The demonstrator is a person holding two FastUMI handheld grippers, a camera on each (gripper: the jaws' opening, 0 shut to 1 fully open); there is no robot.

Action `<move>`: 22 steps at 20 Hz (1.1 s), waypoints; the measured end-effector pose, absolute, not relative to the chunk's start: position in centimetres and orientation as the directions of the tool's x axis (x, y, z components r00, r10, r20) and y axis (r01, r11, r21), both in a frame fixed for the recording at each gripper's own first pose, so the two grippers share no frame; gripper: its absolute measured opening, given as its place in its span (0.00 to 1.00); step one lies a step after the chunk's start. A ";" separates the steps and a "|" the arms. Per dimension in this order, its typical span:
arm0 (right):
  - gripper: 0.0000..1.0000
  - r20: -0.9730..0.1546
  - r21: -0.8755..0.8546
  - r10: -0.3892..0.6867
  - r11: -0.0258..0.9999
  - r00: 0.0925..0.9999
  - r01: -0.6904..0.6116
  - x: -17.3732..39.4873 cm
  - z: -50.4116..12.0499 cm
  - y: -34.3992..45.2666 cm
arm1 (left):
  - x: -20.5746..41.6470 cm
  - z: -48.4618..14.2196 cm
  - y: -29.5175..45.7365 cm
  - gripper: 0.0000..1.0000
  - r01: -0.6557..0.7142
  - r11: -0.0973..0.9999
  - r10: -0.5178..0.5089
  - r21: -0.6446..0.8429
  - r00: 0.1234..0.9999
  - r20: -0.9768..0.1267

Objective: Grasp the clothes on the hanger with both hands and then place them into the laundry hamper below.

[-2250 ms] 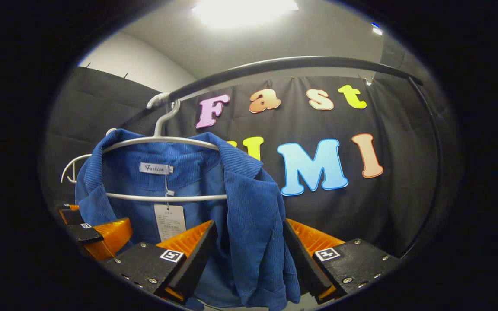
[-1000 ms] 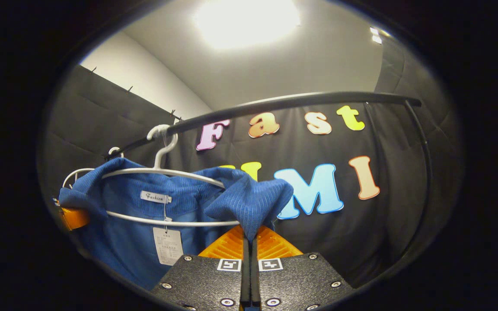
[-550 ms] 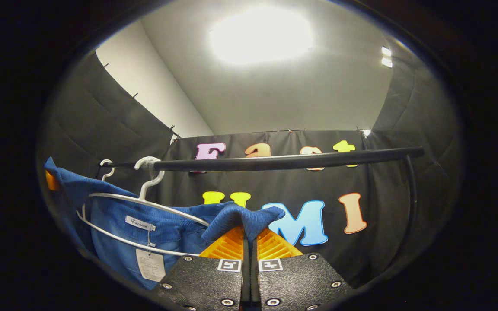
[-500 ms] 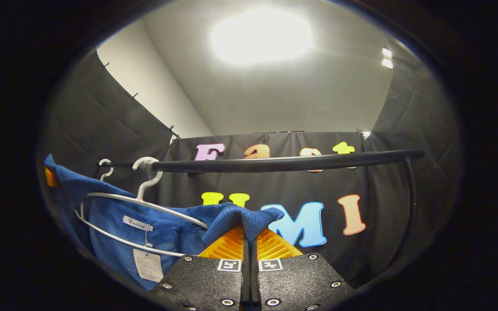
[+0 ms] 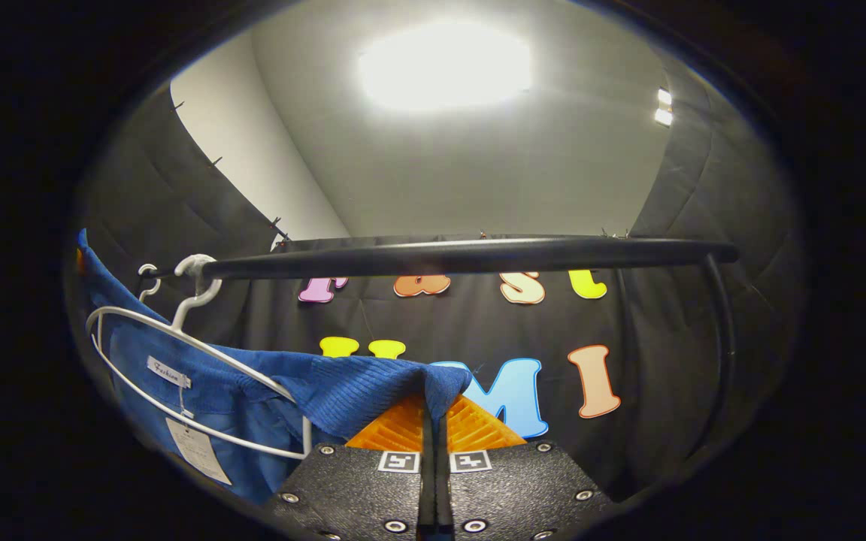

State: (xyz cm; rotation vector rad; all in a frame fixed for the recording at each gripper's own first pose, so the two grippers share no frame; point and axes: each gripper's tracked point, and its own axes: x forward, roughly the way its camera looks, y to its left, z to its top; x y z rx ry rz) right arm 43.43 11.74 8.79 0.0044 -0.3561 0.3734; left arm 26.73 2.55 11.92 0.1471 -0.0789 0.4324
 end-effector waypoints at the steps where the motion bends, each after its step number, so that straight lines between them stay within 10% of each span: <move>1: 0.00 0.337 -0.051 0.345 0.936 0.876 -0.348 44.2 8.5 11.6 | 27.4 12.0 3.0 0.09 -0.418 0.900 0.407 0.121 0.907 0.107; 22: 0.00 -0.043 0.029 0.359 0.933 0.932 -0.358 50.0 -7.6 13.3 | 32.8 0.9 5.7 0.05 -0.309 0.947 0.318 0.090 0.939 -0.130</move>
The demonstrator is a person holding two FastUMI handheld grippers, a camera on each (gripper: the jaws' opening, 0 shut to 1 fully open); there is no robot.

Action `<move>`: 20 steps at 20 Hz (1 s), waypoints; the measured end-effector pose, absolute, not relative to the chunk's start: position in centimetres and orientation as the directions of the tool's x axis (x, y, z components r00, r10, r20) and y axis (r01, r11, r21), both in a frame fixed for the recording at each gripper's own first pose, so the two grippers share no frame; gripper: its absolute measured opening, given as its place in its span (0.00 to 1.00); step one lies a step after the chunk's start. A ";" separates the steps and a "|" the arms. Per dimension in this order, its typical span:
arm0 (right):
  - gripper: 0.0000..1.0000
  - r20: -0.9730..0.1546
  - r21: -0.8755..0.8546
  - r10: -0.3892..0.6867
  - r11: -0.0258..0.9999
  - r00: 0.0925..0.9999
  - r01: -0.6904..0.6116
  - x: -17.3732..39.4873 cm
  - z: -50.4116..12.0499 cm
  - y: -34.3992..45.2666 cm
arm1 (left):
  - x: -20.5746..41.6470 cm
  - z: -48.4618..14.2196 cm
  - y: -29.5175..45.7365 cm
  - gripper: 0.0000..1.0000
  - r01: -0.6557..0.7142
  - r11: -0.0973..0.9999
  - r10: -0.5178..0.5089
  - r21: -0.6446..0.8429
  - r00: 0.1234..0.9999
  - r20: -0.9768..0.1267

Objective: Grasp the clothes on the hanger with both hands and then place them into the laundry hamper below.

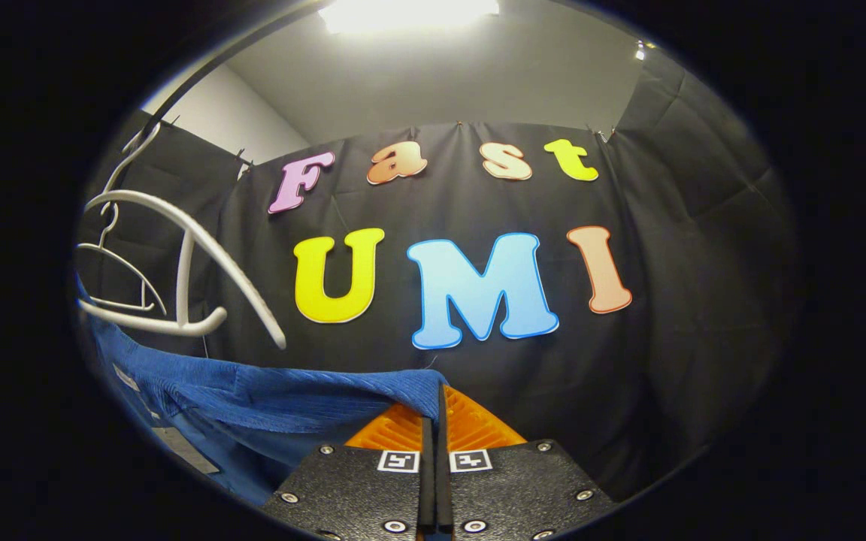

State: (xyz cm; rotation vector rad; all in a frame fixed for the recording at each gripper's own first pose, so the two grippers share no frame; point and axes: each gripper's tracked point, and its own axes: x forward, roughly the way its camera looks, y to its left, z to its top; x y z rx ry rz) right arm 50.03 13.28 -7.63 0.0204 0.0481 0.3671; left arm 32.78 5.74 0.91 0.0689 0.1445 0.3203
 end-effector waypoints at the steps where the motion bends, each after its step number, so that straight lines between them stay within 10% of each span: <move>1: 0.00 -0.054 0.017 0.363 0.932 0.930 -0.362 49.5 -8.3 13.1 | 32.4 0.5 5.5 0.05 -0.307 0.948 0.316 0.086 0.940 -0.131; 20: 0.00 0.006 0.003 0.434 0.901 0.901 -0.434 30.6 -0.9 11.0 | 21.7 3.2 -0.3 0.05 -0.121 0.993 0.122 0.012 0.991 -0.054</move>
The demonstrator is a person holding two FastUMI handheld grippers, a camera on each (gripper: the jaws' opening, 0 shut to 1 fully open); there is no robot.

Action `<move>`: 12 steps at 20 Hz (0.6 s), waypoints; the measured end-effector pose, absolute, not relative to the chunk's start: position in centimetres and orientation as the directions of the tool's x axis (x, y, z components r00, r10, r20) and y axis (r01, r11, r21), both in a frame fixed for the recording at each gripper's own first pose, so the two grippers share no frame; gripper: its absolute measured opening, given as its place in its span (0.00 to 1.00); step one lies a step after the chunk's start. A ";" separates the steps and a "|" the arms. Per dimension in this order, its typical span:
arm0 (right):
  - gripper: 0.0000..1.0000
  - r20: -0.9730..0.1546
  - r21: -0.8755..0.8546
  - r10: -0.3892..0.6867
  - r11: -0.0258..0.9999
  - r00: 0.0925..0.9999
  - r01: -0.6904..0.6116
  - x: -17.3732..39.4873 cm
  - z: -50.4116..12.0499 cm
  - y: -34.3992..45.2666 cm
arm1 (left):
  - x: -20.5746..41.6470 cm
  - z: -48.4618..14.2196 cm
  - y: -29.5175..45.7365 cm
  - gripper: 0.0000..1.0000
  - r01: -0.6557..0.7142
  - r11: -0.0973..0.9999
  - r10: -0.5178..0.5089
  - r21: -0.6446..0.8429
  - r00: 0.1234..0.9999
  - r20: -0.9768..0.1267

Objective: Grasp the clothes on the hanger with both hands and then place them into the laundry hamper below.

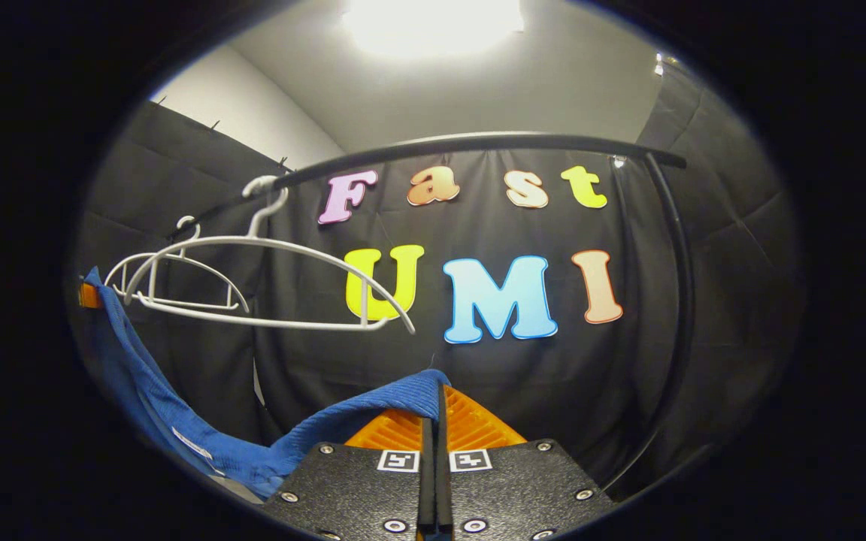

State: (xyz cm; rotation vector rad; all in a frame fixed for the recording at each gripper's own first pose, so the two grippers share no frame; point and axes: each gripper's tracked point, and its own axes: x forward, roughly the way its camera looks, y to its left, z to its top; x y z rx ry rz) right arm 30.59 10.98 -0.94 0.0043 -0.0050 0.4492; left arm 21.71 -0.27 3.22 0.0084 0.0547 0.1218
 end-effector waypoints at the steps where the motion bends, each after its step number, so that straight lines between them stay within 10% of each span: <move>1: 0.00 0.014 0.003 0.438 0.899 0.899 -0.439 29.2 -0.1 11.1 | 21.1 3.7 -0.7 0.00 -0.103 0.995 0.103 0.007 0.994 -0.048; 12: 0.00 -0.010 0.036 0.472 0.881 0.881 -0.472 16.8 1.6 14.0 | 16.3 3.7 -6.8 0.10 0.138 0.990 -0.139 -0.027 0.990 -0.022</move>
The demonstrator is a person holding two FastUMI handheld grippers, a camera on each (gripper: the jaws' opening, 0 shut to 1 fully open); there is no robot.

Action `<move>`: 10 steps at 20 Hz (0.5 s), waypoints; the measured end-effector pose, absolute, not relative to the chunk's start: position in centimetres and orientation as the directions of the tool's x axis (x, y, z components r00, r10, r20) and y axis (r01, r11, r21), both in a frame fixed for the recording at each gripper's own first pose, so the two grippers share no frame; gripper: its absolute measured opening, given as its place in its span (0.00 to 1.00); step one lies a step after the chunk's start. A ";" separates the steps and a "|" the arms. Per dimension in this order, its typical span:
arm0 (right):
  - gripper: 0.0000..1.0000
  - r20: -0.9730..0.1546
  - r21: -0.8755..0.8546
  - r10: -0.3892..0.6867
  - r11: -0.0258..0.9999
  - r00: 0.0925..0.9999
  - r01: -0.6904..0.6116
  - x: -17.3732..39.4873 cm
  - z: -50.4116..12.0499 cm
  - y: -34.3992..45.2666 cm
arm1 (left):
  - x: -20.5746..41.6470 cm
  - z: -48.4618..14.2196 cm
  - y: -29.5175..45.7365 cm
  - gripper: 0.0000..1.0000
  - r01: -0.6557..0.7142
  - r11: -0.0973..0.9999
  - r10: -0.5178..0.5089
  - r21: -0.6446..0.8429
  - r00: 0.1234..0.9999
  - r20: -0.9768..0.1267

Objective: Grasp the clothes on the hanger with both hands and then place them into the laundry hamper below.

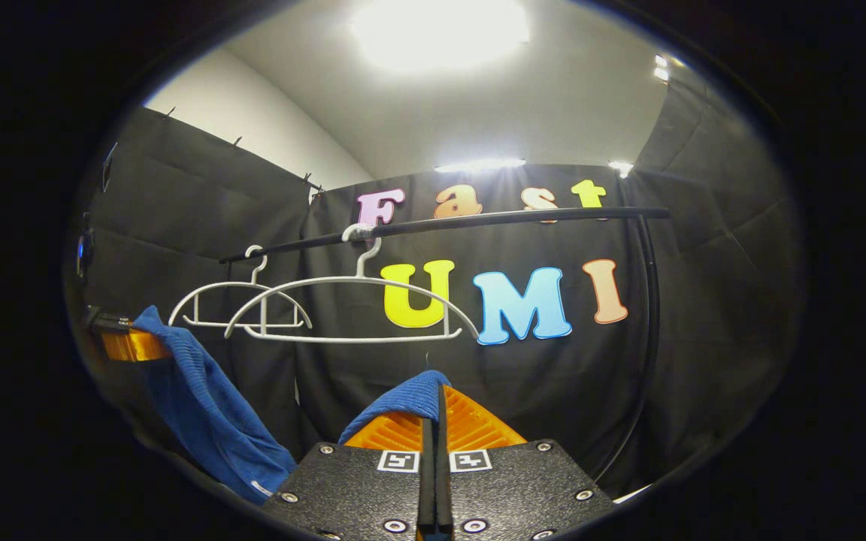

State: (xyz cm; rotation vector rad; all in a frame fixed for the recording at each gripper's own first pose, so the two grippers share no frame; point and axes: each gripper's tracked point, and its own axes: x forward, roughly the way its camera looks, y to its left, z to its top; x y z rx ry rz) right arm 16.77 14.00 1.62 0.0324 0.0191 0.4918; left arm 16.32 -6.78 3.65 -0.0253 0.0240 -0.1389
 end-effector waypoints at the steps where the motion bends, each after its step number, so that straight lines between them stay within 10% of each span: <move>1: 0.00 -0.018 0.043 0.476 0.879 0.879 -0.475 16.0 1.4 14.4 | 15.9 3.3 -7.5 0.10 0.157 0.987 -0.158 -0.030 0.987 -0.021; 10: 0.01 -0.150 0.056 0.508 0.861 0.848 -0.506 9.5 -5.0 16.2 | 11.6 -2.9 -13.6 0.04 0.289 0.957 -0.291 -0.038 0.954 -0.069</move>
